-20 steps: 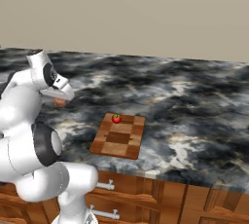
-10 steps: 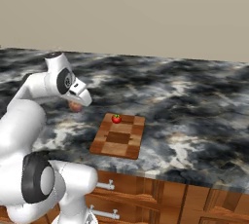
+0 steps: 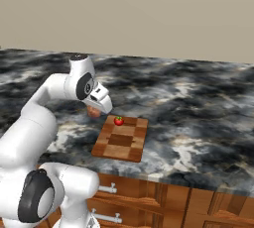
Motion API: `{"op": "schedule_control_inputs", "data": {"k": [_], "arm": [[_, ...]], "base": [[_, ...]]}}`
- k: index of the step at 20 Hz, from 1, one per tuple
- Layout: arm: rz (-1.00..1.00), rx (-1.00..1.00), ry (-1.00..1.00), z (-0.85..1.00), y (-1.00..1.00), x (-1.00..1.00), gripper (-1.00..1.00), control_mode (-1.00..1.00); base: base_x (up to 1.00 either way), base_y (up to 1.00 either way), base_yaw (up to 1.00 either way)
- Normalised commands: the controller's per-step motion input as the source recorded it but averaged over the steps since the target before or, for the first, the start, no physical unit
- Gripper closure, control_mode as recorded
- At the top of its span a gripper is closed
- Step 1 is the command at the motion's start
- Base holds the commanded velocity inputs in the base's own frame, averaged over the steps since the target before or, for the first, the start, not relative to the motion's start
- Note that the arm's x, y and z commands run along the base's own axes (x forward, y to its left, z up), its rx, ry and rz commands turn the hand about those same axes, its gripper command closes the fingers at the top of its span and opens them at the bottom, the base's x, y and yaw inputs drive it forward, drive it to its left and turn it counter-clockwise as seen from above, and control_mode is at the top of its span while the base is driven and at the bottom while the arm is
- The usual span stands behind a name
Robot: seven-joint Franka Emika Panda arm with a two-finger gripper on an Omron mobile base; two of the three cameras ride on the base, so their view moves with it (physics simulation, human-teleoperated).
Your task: Place the avocado, onion, tomato, and bell pepper on the cutting board.
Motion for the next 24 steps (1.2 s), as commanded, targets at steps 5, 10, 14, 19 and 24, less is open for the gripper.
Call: {"op": "schedule_control_inputs", "data": {"k": [5,10,14,19,24], "arm": [[-0.04,0.08,0.01,-0.04,-0.66,0.00,1.00,-1.00],[-0.06,0.04,0.00,-0.12,-0.39,0.10,1.00,-1.00],[-0.03,0.01,0.06,-0.30,-0.23,0.32,1.00,-1.00],[0.00,0.00,0.08,-0.42,-0.07,0.48,1.00,-1.00],[0.00,0.01,0.07,-0.29,-0.19,0.47,1.00,-1.00]], "base": [[0.00,0.00,0.00],[0.00,0.00,0.00],[0.00,0.00,0.00],[0.00,0.00,0.00],[0.00,0.00,0.00]]}}
